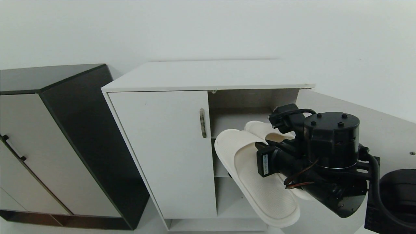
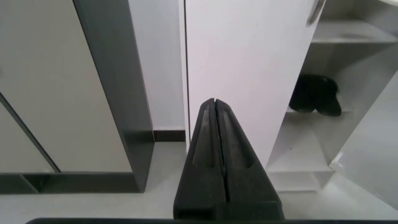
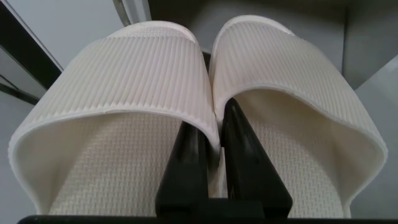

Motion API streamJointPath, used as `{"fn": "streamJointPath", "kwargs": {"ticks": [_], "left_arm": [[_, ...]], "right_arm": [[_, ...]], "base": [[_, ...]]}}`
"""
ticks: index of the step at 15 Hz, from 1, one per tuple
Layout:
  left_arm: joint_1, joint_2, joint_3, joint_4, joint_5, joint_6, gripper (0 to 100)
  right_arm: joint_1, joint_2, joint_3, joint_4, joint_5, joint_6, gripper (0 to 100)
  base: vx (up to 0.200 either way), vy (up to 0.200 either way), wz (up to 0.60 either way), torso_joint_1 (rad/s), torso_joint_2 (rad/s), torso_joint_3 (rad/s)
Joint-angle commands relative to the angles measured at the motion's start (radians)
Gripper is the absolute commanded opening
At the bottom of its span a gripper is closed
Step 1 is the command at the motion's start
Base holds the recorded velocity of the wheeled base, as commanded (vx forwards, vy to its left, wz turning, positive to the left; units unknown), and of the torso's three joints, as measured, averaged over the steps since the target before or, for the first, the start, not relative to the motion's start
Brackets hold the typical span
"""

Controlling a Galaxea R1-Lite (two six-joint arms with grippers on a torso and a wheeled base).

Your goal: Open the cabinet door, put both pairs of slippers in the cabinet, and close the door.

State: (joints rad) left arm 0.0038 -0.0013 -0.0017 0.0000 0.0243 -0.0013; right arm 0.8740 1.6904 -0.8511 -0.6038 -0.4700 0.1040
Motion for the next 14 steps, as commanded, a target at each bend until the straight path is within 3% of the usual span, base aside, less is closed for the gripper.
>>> {"fn": "streamJointPath", "kwargs": {"ticks": [1,9,14], "left_arm": [[-0.001,0.001,0.000,0.000,0.000,0.000,0],[0.001,0.001,0.000,0.000,0.000,0.000,0],[0.001,0.001,0.000,0.000,0.000,-0.002,0]], "right_arm": [[0.000,0.002,0.001,-0.001,-0.001,0.000,0],[-0.001,0.000,0.004,-0.001,-0.001,0.000,0],[-0.007,0.006,0.006,0.001,-0.002,-0.003,0]], "base": [[0.000,0.000,0.00,-0.129,0.45,0.344],[0.000,0.000,0.00,-0.068,0.45,0.380],[0.000,0.000,0.00,-0.001,0.11,0.099]]}}
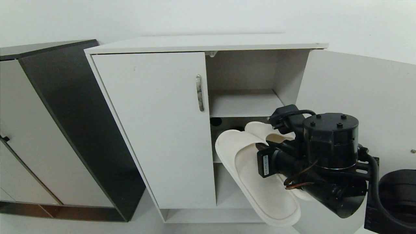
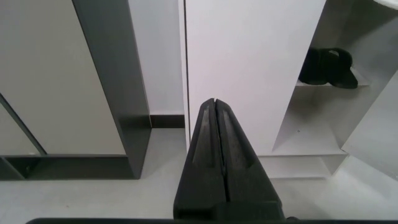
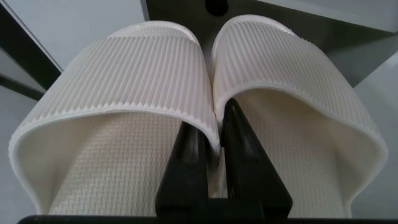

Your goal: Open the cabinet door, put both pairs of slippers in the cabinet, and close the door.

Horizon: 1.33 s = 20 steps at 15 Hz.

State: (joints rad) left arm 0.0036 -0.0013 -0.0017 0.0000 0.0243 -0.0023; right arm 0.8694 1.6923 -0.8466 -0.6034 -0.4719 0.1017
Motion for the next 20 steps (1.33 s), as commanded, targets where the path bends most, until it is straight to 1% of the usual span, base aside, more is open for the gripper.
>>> {"fn": "streamJointPath", "kwargs": {"ticks": [1,2,3,4,5,6,7,8,9,10,12,20], "left_arm": [[0.001,0.001,0.000,0.000,0.000,-0.001,0],[0.001,0.001,0.000,0.000,0.002,-0.001,0],[-0.001,0.001,0.000,0.000,0.000,-0.001,0],[0.001,0.001,0.000,0.000,0.002,-0.001,0],[0.001,0.001,0.000,0.000,0.002,-0.001,0],[-0.001,0.001,0.000,0.000,0.000,-0.001,0],[0.001,0.001,0.000,0.000,0.000,0.001,0],[0.001,0.001,0.000,0.000,0.000,0.001,0],[0.001,0.001,0.000,0.000,0.000,0.001,0],[0.001,0.001,0.000,0.000,0.000,0.001,0],[0.001,0.001,0.000,0.000,0.000,0.001,0],[0.001,0.001,0.000,0.000,0.000,0.001,0]], "right_arm": [[-0.003,0.020,0.012,-0.004,-0.010,-0.030,0],[-0.003,0.023,0.034,-0.027,-0.011,-0.062,0],[-0.003,0.036,0.023,-0.044,-0.025,-0.082,0],[-0.001,0.086,-0.066,-0.016,-0.149,-0.059,0],[-0.001,0.105,-0.108,0.011,-0.202,-0.028,0],[0.005,0.133,-0.236,0.154,-0.271,0.062,0],[0.020,0.132,-0.302,0.252,-0.278,0.113,0],[0.031,0.132,-0.351,0.309,-0.284,0.147,0],[0.037,0.133,-0.424,0.375,-0.313,0.182,0],[0.037,0.135,-0.451,0.396,-0.336,0.184,0],[0.033,0.142,-0.476,0.406,-0.347,0.182,0],[0.020,0.181,-0.476,0.404,-0.353,0.176,0]], "base": [[0.000,0.000,0.00,0.000,0.00,0.000],[0.000,0.000,0.00,0.000,0.00,0.000],[0.000,0.000,0.00,0.000,0.00,0.000],[0.000,0.000,0.00,0.000,0.00,0.000],[0.000,0.000,0.00,0.000,0.00,0.000],[0.000,0.000,0.00,0.000,0.00,0.000],[0.000,0.000,0.00,0.000,0.00,0.000],[0.000,0.000,0.00,0.000,0.00,0.000],[0.000,0.000,0.00,0.000,0.00,0.000],[0.000,0.000,0.00,0.000,0.00,0.000],[0.000,0.000,0.00,0.000,0.00,0.000],[0.000,0.000,0.00,0.000,0.00,0.000]]}}
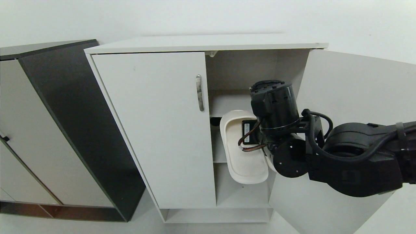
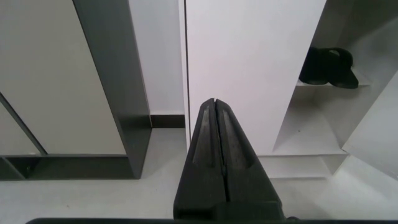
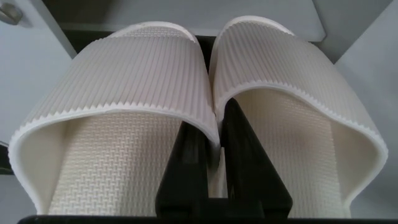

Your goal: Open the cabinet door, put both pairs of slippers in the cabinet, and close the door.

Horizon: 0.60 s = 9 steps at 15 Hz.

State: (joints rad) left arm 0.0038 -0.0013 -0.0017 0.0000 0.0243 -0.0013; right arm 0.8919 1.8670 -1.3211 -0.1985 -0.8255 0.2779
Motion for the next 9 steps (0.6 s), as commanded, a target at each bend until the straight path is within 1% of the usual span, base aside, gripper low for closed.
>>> {"fn": "streamJointPath", "kwargs": {"ticks": [1,9], "left_arm": [[0.001,0.001,0.000,0.000,0.000,0.000,0],[0.001,0.001,0.000,0.000,0.000,0.000,0]], "right_arm": [[-0.002,0.006,-0.003,-0.001,0.000,-0.002,0],[-0.010,0.009,-0.026,-0.001,0.000,-0.008,0]], "base": [[0.000,0.000,0.00,0.000,0.00,0.000],[0.200,0.000,0.00,0.001,0.00,0.005]]}}
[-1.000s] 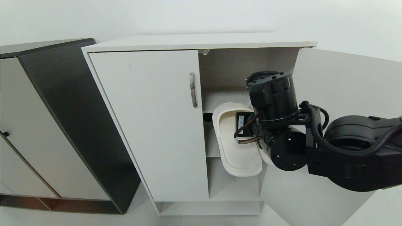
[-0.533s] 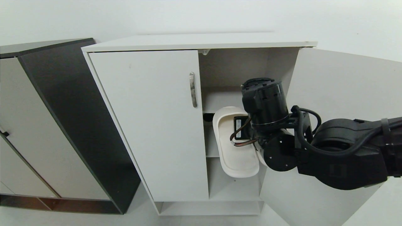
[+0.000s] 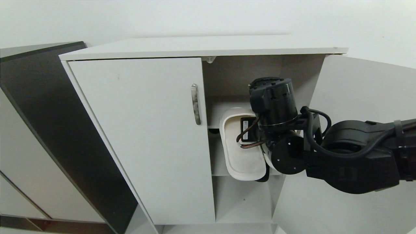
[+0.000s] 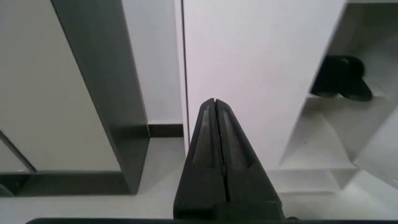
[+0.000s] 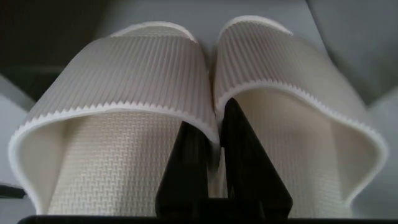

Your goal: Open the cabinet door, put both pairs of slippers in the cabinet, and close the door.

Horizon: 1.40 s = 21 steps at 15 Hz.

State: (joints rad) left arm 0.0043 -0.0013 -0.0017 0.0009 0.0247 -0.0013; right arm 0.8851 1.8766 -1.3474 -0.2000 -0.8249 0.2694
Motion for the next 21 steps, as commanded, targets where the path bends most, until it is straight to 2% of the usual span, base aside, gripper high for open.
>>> {"fn": "streamJointPath", "kwargs": {"ticks": [1,3,7,18,21], "left_arm": [[0.000,0.001,0.000,-0.001,0.000,0.000,0],[0.000,0.001,0.000,-0.001,0.000,0.000,0],[0.000,0.001,0.000,-0.001,0.001,0.000,0],[-0.001,0.001,0.000,-0.001,0.001,-0.002,0],[-0.001,0.001,0.000,-0.001,0.001,-0.002,0]], "right_arm": [[-0.003,0.001,0.004,0.001,0.000,-0.001,0],[-0.014,0.019,0.005,-0.006,-0.002,0.001,0],[-0.040,0.052,-0.022,-0.027,0.003,-0.001,0],[-0.156,0.233,-0.335,-0.015,0.039,-0.105,0],[-0.175,0.262,-0.412,0.044,0.046,-0.107,0]], "base": [[0.200,0.000,0.00,0.002,0.01,0.002],[0.200,0.000,0.00,0.005,0.00,0.002],[0.000,0.000,0.00,0.000,0.00,0.000],[0.000,0.000,0.00,0.000,0.00,0.000],[0.000,0.000,0.00,0.000,0.00,0.000]]}}
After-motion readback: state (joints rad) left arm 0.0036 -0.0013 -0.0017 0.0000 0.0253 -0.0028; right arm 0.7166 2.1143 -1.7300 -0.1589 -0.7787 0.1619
